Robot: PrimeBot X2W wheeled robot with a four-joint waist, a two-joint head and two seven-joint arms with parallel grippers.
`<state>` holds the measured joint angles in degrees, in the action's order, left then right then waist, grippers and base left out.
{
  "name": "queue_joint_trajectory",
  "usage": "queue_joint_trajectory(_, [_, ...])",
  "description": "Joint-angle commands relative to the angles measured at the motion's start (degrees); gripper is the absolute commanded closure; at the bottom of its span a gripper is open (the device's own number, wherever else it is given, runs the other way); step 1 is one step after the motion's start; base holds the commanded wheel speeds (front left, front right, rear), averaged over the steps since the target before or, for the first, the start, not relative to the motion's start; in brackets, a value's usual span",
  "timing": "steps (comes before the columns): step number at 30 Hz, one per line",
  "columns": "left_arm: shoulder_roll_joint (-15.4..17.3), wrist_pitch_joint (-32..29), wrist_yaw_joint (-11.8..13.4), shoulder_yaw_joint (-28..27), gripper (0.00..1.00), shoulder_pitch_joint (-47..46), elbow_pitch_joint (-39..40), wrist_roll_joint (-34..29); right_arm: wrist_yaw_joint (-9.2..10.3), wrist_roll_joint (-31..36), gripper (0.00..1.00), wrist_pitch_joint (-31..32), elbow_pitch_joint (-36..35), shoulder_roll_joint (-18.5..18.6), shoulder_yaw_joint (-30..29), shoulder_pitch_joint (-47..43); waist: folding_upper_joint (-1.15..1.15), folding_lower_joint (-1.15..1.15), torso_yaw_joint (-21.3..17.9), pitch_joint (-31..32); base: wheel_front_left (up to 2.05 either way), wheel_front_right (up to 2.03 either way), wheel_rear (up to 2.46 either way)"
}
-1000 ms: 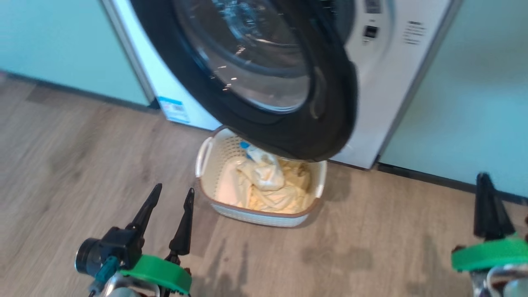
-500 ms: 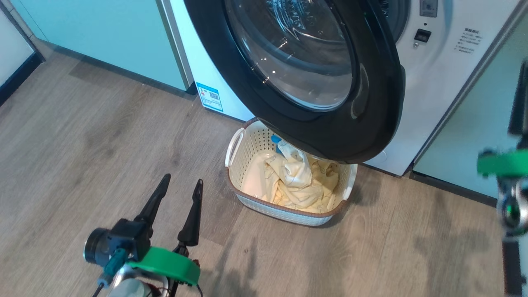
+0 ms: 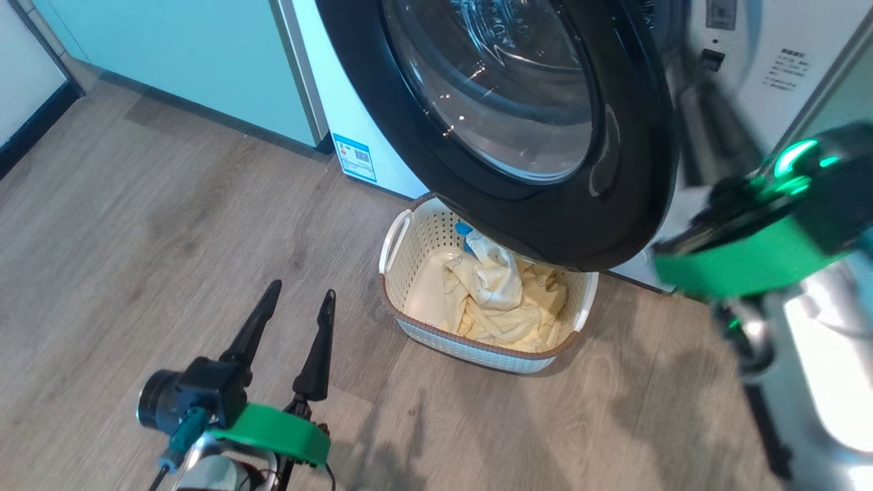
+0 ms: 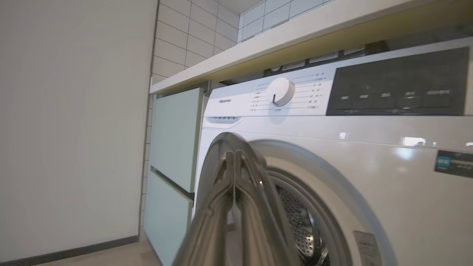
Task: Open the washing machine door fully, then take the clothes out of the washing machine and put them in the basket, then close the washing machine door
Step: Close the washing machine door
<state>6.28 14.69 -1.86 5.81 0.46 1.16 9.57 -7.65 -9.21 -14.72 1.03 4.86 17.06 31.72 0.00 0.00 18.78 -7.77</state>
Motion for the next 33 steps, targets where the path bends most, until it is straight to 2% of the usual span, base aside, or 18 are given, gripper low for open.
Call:
queue_joint_trajectory(1, [-0.1, 0.3, -0.1, -2.2, 0.0, -2.7, 2.3, -0.6, 0.16, -0.8, 1.0, -0.3, -1.6, -0.5, 2.5, -0.5, 0.0, 0.0, 0.2, 0.0, 0.0, 0.0, 0.0])
queue_joint_trajectory(9, [-1.1, 0.3, -0.6, -3.0, 0.0, -2.3, 2.4, -1.1, 0.16, -3.4, 1.0, 0.4, 1.4, 0.1, 11.6, -6.6, 0.0, 0.0, 0.1, -0.3, 0.0, 0.0, 0.0])
queue_joint_trajectory(14, [-1.5, 0.3, -1.3, -3.0, 0.0, -2.8, 2.0, -1.6, 0.16, -5.3, 1.0, 0.6, 6.8, 0.9, 14.5, -7.5, 0.0, 0.0, 0.1, -0.5, 0.0, 0.0, 0.0])
queue_joint_trajectory(24, [-2.4, 0.3, -2.0, -2.6, 0.0, -2.9, 1.8, -2.2, 0.16, -6.1, 1.0, 0.0, 16.4, 1.8, 11.1, -3.9, 0.0, 0.0, 0.7, -0.4, 0.0, 0.0, 0.0])
queue_joint_trajectory(33, [-2.8, 0.3, -2.5, -2.1, 0.0, -3.0, 1.6, -2.5, 0.16, -5.7, 1.0, -0.2, 20.7, 2.1, 8.0, -1.5, 0.0, 0.0, 1.3, -0.4, 0.0, 0.0, 0.0])
